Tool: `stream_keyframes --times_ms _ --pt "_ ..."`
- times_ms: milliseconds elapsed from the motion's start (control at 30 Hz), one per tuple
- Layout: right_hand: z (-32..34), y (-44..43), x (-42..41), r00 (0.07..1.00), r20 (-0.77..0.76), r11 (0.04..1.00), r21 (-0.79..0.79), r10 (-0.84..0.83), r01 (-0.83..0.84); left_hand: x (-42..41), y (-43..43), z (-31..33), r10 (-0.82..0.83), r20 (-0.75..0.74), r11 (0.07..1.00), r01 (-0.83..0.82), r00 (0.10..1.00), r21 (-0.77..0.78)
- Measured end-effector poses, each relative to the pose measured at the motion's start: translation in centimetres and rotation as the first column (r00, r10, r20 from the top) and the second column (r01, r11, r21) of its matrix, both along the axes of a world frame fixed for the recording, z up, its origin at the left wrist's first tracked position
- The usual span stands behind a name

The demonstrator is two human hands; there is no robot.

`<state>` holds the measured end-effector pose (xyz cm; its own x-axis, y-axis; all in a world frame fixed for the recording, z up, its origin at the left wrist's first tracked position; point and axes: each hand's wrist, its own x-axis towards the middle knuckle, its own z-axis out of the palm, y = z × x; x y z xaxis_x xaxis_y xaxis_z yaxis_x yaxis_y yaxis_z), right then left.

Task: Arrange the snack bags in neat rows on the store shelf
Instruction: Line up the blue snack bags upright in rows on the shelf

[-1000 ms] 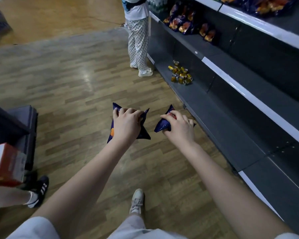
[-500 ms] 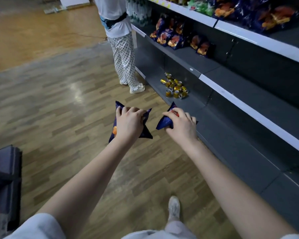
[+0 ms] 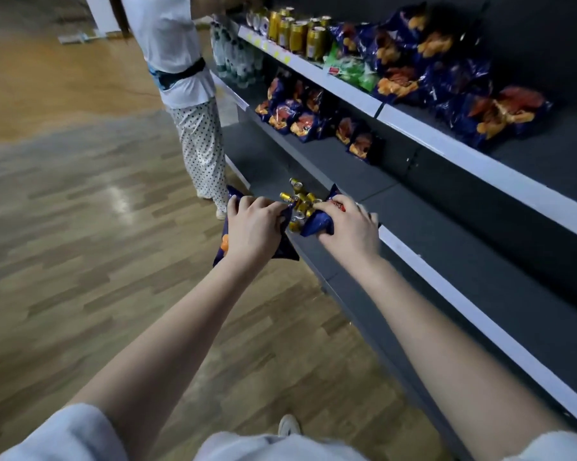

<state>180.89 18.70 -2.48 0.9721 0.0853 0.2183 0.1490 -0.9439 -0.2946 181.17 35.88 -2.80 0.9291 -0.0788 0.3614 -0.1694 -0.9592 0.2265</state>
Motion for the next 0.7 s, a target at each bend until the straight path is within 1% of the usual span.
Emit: stream_keyframes --times_ms 133,267,367,433,533,633,700 --pt "-0.2 -3.0 4.0 0.999 -0.007 0.999 -0.002 -0.049 0.049 4.7 -3.1 -0.4 -0.078 -0.057 0.996 0.079 0.995 0.031" --pt "-1.2 -5.7 7.2 0.993 -0.037 0.994 -0.003 -0.109 0.109 10.0 -6.1 -0.6 -0.105 -0.095 0.994 0.105 0.99 0.0" --pt "-1.3 -7.6 9.4 0.984 -0.024 0.984 0.024 -0.178 0.178 13.8 -9.1 -0.3 -0.17 -0.111 0.985 0.167 0.979 -0.033" --pt "-0.9 -9.0 11.1 0.976 0.011 0.976 0.014 -0.218 0.218 16.2 -11.4 0.2 -0.232 -0.065 0.972 0.228 0.971 -0.064" --pt "1.1 -11.8 14.0 0.946 0.101 0.951 -0.002 -0.308 0.309 20.3 -15.4 1.6 -0.348 0.072 0.928 0.355 0.935 -0.117" --pt "3.8 -15.2 16.3 0.87 0.181 0.889 0.073 -0.458 0.452 24.2 -20.0 3.9 -0.478 0.164 0.859 0.498 0.863 -0.117" --pt "5.0 -17.7 17.0 0.818 0.209 0.844 0.091 -0.535 0.529 26.3 -23.3 5.3 -0.556 0.226 0.8 0.588 0.8 -0.115"
